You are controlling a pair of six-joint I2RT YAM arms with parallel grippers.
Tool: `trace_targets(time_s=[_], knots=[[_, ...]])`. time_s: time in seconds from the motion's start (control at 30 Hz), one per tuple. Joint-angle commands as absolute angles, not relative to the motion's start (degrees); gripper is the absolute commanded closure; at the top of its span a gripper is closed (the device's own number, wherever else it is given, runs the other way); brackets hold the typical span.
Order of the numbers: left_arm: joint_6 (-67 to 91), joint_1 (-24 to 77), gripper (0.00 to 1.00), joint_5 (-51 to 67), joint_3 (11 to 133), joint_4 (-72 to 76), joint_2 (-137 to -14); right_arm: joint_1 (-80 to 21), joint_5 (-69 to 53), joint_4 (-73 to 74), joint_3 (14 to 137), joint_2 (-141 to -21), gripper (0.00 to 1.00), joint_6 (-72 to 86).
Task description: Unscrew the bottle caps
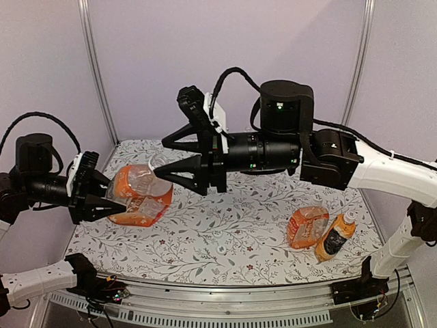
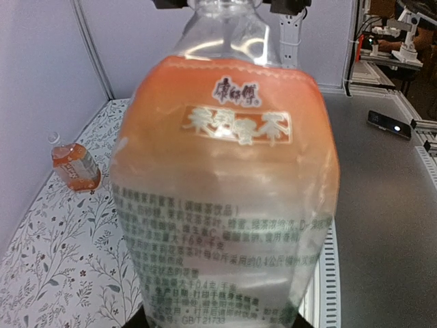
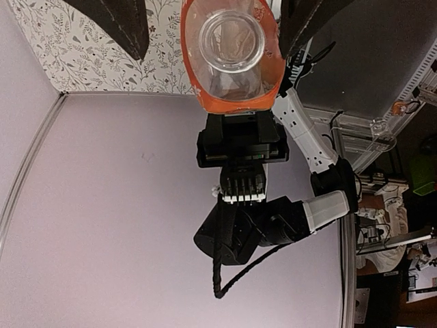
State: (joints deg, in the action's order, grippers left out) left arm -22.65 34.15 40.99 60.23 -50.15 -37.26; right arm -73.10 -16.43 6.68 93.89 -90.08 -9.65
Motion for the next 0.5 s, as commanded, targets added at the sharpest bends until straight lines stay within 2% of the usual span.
trace_targets(time_s=[0.0,0.07,0.13,0.33,0.37,0.4,0.43,0.47], knots=[[-23.51,33.49,0.76,42.27,61.33,-51.24,-37.53,-73.11,-23.49,3.62,96.61,-94.35,0.42,-6.78],[-23.70,33.49,0.76,41.83,60.97,-51.23,-37.55,-73.12,-25.96,3.41,97.29,-95.41,0.44,-5.51],[-23.90,33.49,0.76,41.79,60.74,-51.21,-37.58,-73.10,-26.87,3.09,97.59,-96.19,0.52,-4.38],[-23.65,33.53,0.76,41.58,60.95,-50.97,-37.71,-73.04,-26.21,3.35,96.51,-96.43,1.00,-2.87],[-23.69,33.49,0.76,41.31,60.73,-50.93,-37.58,-72.97,-25.54,3.43,96.24,-96.31,1.00,-2.45],[-23.65,33.49,0.71,41.05,60.47,-50.97,-37.47,-72.88,-24.44,3.58,96.03,-96.05,1.00,-2.08],[-23.53,33.49,0.53,40.50,60.20,-50.84,-37.37,-72.57,-23.06,3.85,95.86,-95.74,1.00,-1.41],[-22.93,33.49,0.29,39.62,59.73,-50.40,-37.14,-72.14,-21.41,4.61,95.58,-95.48,1.00,-0.81]])
